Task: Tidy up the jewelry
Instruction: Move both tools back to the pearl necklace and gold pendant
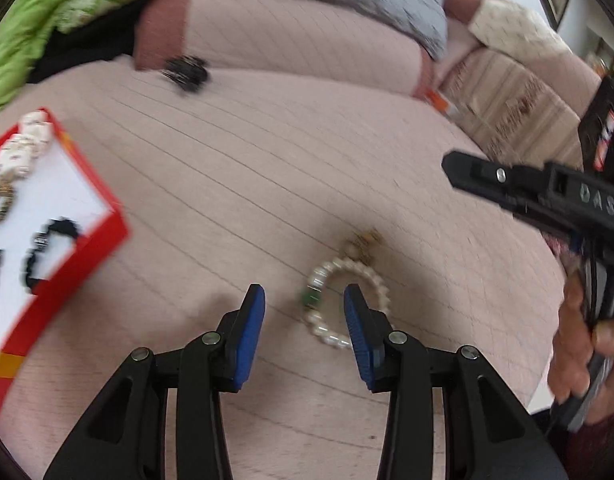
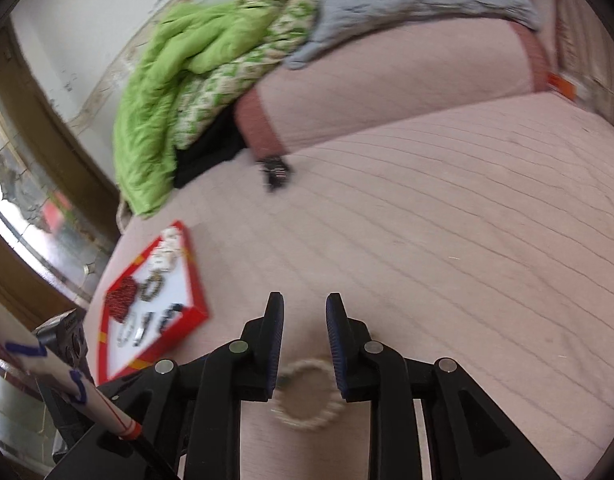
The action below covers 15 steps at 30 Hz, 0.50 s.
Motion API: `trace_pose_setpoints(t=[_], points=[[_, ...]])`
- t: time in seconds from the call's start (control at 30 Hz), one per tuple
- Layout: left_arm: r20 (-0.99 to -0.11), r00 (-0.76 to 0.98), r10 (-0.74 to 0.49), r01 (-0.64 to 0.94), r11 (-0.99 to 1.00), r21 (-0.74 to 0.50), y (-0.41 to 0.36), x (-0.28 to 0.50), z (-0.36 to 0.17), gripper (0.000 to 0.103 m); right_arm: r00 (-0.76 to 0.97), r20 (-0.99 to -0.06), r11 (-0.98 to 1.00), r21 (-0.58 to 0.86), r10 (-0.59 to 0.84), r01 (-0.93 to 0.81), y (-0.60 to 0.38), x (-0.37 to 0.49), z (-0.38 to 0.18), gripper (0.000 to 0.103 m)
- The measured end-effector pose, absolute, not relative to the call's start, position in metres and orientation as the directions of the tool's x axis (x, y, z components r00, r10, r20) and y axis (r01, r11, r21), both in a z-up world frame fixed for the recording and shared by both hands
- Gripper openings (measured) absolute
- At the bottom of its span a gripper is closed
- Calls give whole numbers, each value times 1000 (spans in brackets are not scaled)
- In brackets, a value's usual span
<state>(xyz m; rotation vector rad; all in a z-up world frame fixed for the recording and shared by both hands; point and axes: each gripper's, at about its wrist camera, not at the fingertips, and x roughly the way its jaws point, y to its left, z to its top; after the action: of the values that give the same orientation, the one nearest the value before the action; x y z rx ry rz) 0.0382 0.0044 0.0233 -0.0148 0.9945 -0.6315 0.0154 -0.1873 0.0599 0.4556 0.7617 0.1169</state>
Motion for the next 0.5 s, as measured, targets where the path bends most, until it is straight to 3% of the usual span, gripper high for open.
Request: trace_pose_setpoints(t=[0.3,0.37,0.43,0.5], points=[[-816,400,-418,515,839,-177,-29,36,5,40,695,-668,881,461,266,105,-220,17,43,24],[-824,425,-375,506,853,-127,-33,37,4,30,684,-675,884,458,276,96,-217,19,40,24],[-828,452,-332,496,865,-76,-36,38,4,12,673,-681,882,463,289,89,-214,21,36,24],[-821,448,-355,484,868,-111,-29,40,7,11,653,-693,879,468,304,88,-212,23,30,24]])
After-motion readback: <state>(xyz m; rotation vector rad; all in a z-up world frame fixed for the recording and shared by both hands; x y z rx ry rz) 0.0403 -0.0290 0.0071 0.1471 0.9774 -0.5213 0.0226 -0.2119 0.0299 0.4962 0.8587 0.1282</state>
